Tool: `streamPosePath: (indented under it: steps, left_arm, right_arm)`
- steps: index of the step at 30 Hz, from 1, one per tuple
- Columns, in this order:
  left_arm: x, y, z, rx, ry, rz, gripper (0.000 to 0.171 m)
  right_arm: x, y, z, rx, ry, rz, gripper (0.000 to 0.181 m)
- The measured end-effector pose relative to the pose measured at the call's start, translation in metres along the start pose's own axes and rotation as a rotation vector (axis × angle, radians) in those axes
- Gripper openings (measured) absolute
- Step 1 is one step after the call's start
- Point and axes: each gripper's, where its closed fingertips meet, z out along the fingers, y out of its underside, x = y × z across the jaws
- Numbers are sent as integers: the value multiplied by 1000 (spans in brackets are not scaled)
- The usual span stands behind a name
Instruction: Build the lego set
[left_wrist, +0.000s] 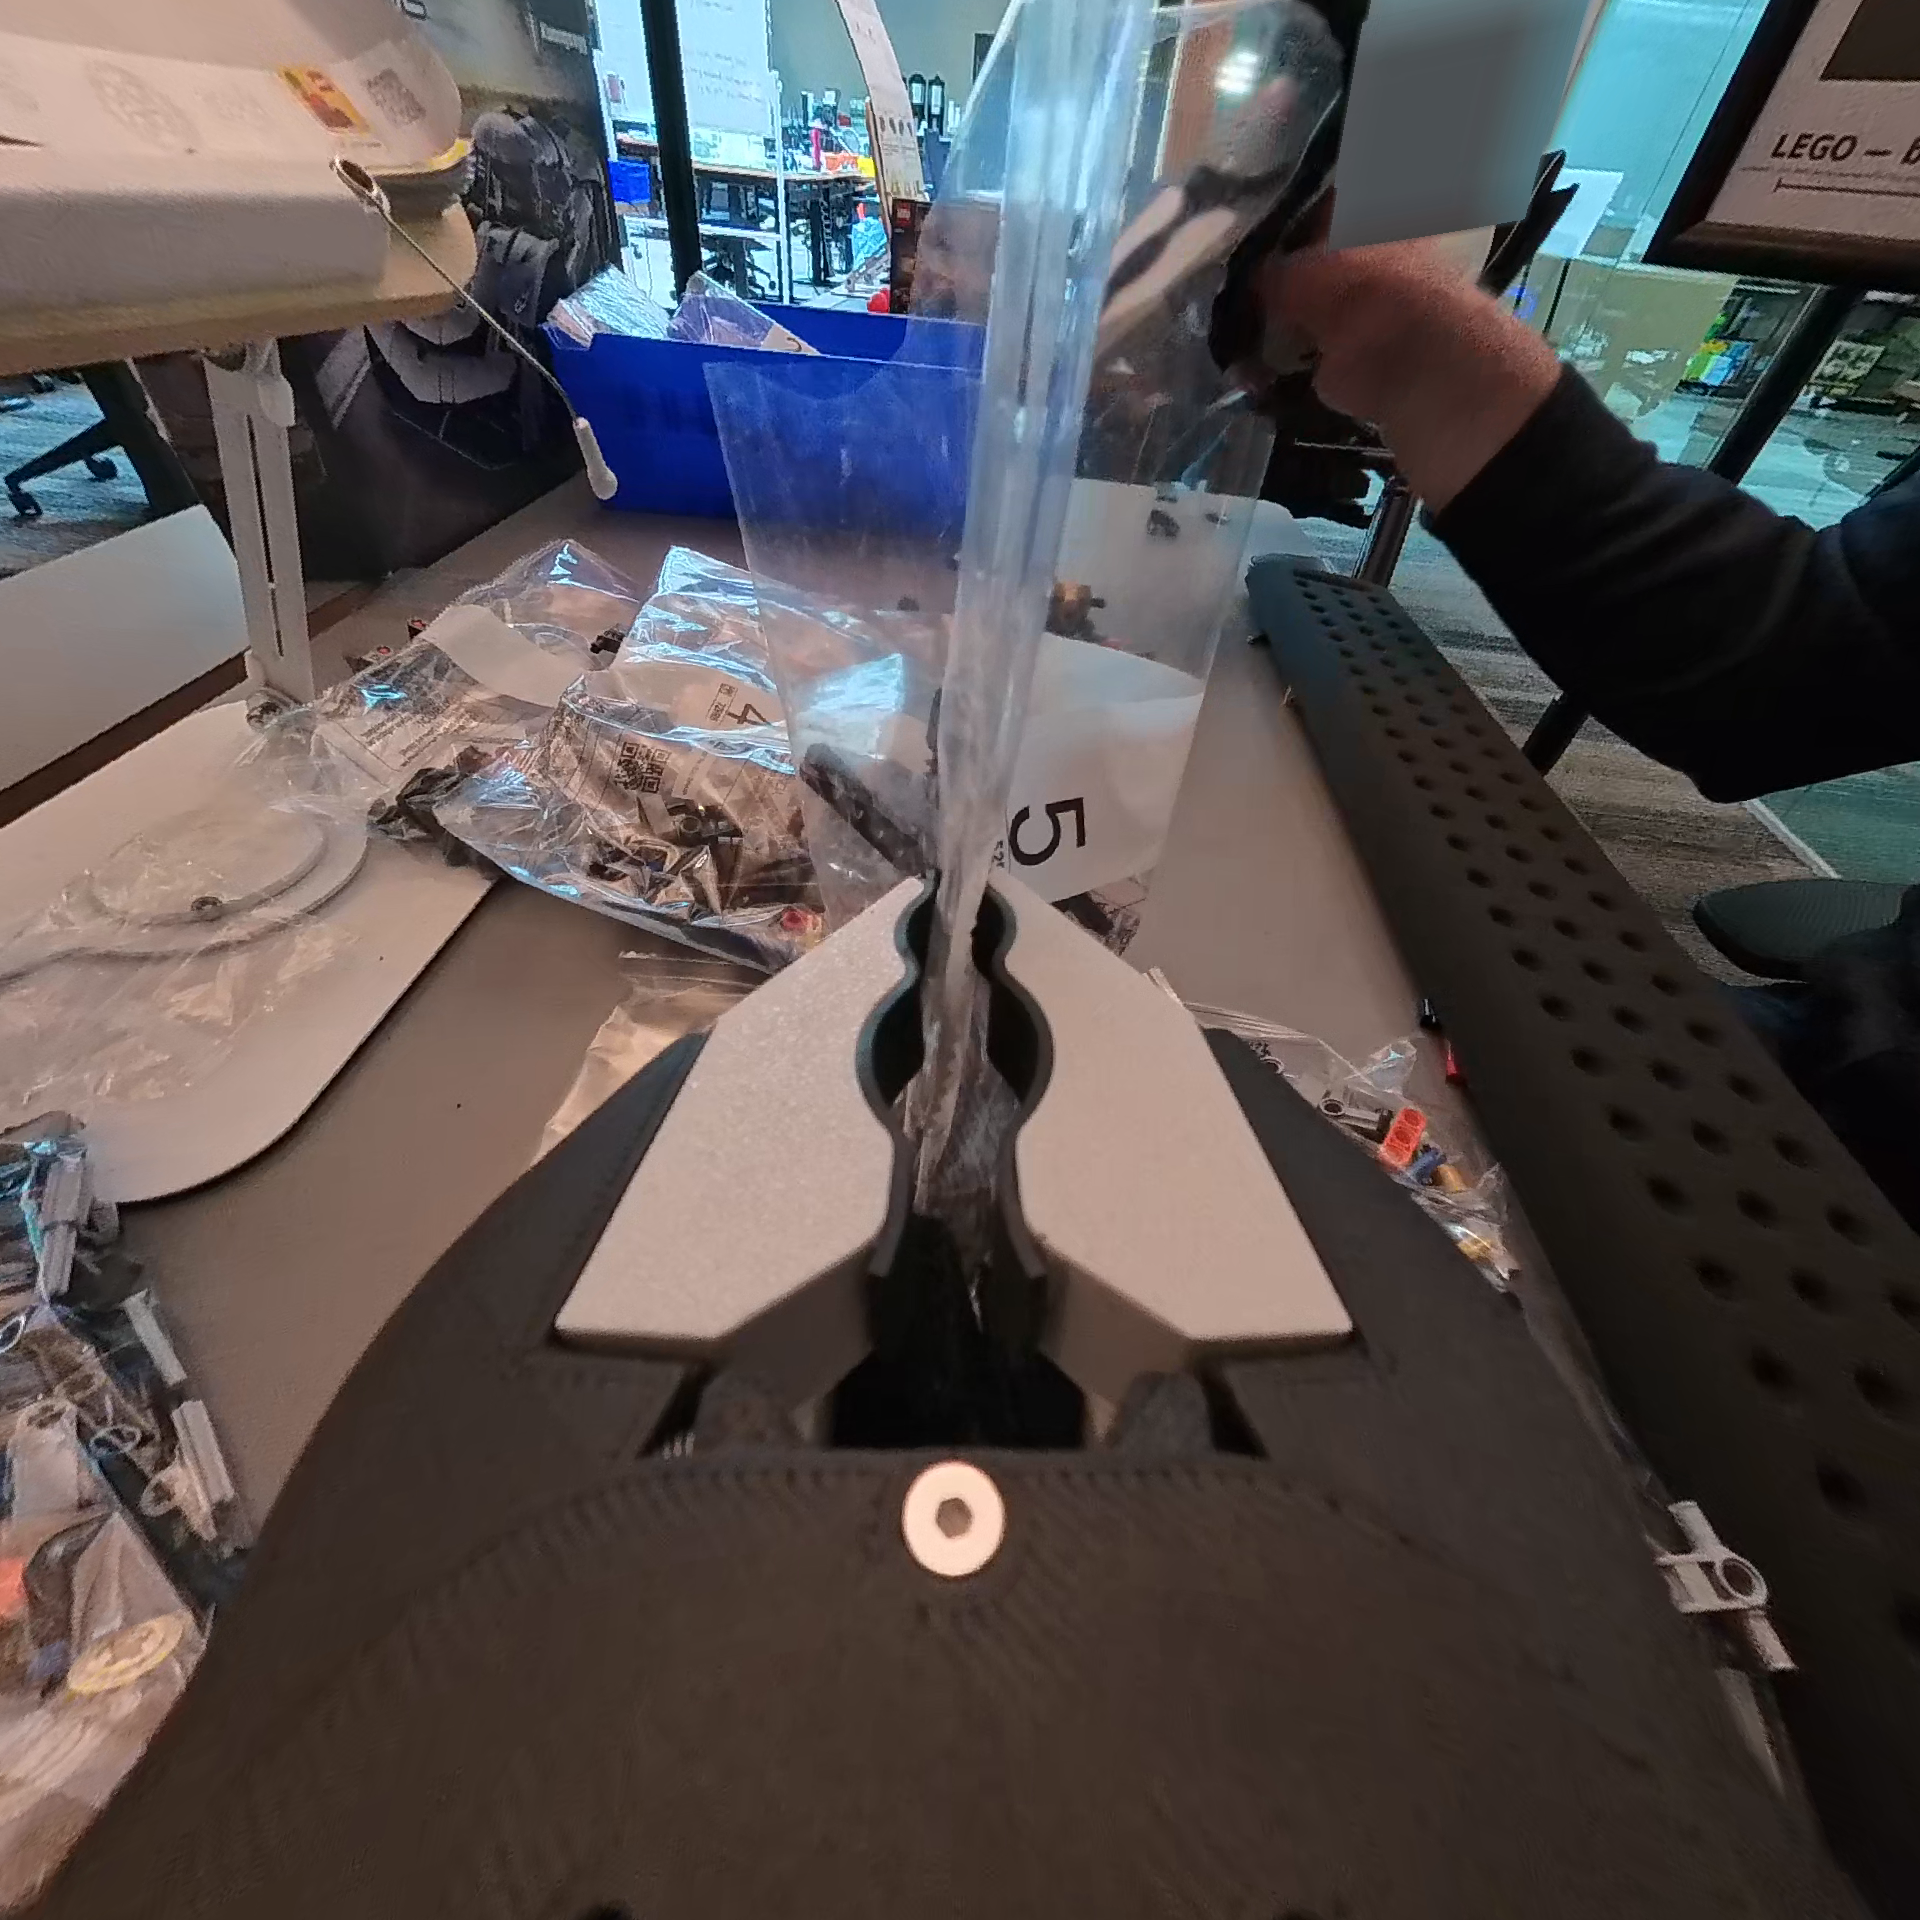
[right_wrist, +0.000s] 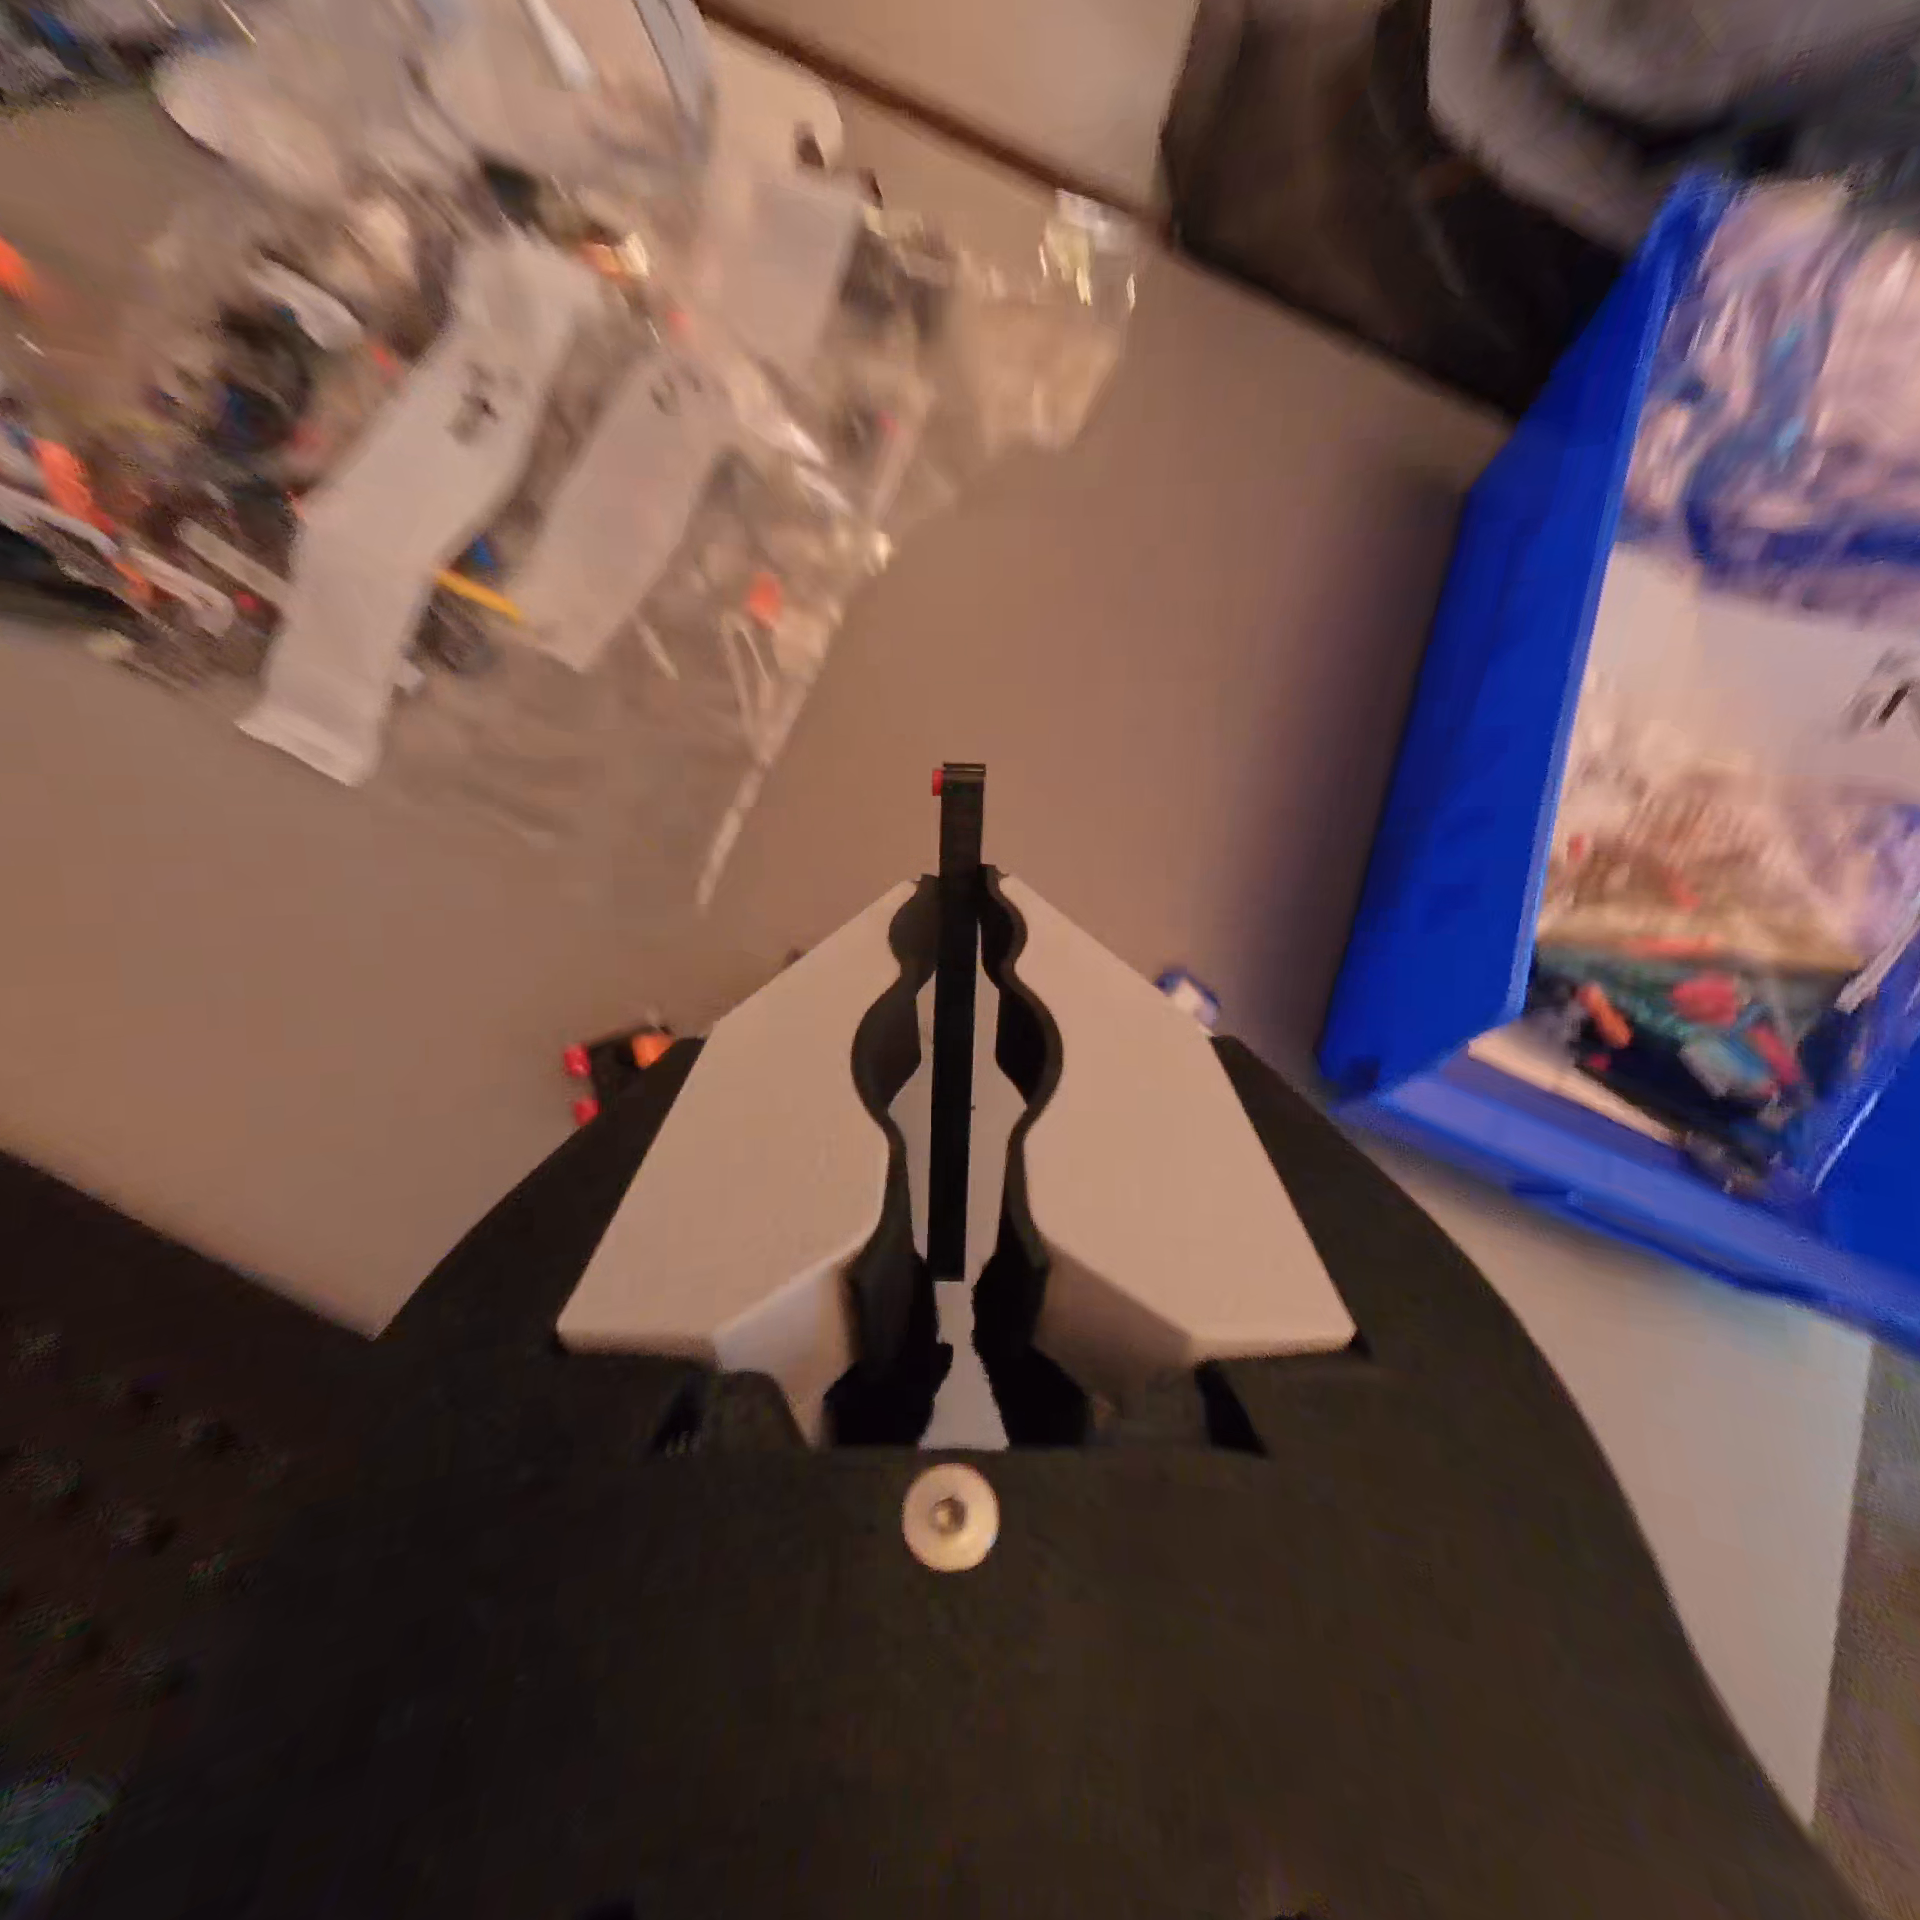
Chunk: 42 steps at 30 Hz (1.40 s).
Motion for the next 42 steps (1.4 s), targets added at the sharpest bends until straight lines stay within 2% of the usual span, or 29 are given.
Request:
streamPosePath:
  steps: [4,9,13,18,26,31,37,42]
  left_arm:
    - [0,-1,0,4,-1,1,4]
    - [1,-1,0,4,3,4,4]
    - [2,-3,0,8,6,9,4]
    - [2,-5,-1,15,7,14,4]
    - [4,-8,-1,23,9,19,4]
    - [4,-8,-1,24,9,19,3]
    - [3,-8,0,22,7,18,3]
    - [3,-6,1,16,10,14,4]
  right_arm:
    - [-46,-60,-15,163,-71,-91,5]
    - [-135,-128,-18,321,-249,-233,5]
    - [-204,-165,-11,395,-404,-301,5]
    - [-268,-193,0,460,-509,-387,5]
    - [-314,-211,14,543,-688,-339,5]
    - [-319,-212,20,588,-763,-283,5]
    - [-320,-214,17,646,-789,-269,5]
    - [-318,-211,25,642,-791,-249,5]
